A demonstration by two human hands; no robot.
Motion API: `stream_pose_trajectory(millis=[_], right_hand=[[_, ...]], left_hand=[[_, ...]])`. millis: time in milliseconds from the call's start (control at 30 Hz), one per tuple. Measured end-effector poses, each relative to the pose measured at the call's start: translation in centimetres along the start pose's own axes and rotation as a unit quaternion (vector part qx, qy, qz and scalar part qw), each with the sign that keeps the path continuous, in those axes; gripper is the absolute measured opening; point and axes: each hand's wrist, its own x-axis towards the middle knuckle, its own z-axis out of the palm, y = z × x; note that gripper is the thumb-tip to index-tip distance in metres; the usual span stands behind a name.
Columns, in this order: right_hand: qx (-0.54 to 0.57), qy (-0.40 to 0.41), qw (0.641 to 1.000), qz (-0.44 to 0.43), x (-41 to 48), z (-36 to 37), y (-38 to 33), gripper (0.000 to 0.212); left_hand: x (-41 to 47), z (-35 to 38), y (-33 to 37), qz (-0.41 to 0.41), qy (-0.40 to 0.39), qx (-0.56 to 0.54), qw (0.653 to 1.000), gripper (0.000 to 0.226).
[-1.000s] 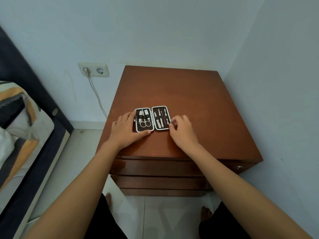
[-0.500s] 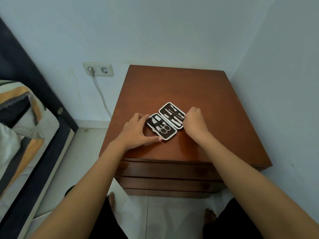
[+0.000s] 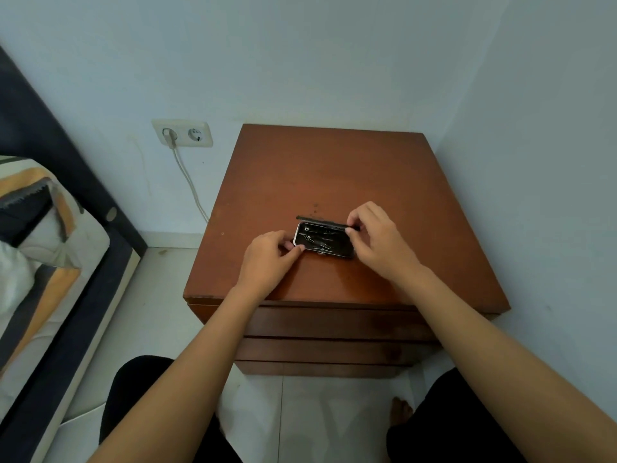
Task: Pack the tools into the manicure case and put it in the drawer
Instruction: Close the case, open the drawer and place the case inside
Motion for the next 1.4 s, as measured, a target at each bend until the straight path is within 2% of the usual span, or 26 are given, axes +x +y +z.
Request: stream_pose_trajectory(millis=[167,467,767,900,1000,1100,1233,1300,1400], right_hand=[[-0.022,-0.067,0.997,0.014,-1.4,0.8,0.3,0.014],[-0.013,0.023,0.995,0.094,-1.0,2.9,-0.6,0.019],[-0.019,0.02,0.994,0.105,-1.2,3.3,-0.7,0.021],[-0.009,0.002,0.993,0.115,-1.2,2.6,-0.5,0.021],[0.016,0.041,0.987,0.153,-2.4,1.2,0.4,0.019],[0.029,0.165,0.966,0.198,-5.3,-1.0,2.4,0.014],[-0.001,0.33,0.9,0.284,-11.0,-3.9,5.2,0.017],[0.001,0.375,0.863,0.338,-14.2,-4.4,6.4,0.027],[0.074,0.378,0.82,0.423,-17.5,-4.0,7.0,0.041]], left_hand=[[-0.7,0.0,0.4,0.009,-0.01,-0.006,1.0,0.032],[-0.4,1.4,1.2,-0.014,0.042,0.052,0.998,0.045],[-0.6,1.7,1.5,-0.028,0.026,0.087,0.995,0.047],[-0.5,1.0,1.4,-0.011,-0.006,0.089,0.996,0.047],[-1.0,-0.6,0.7,-0.017,0.041,0.13,0.99,0.035],[-2.2,-3.0,-1.2,-0.068,0.161,0.134,0.976,0.027],[-5.2,-5.4,-3.5,-0.137,0.27,0.067,0.951,0.033],[-7.2,-5.4,-5.0,-0.195,0.28,-0.006,0.94,0.044],[-10.2,-4.1,-6.4,-0.229,0.208,-0.138,0.941,0.061]])
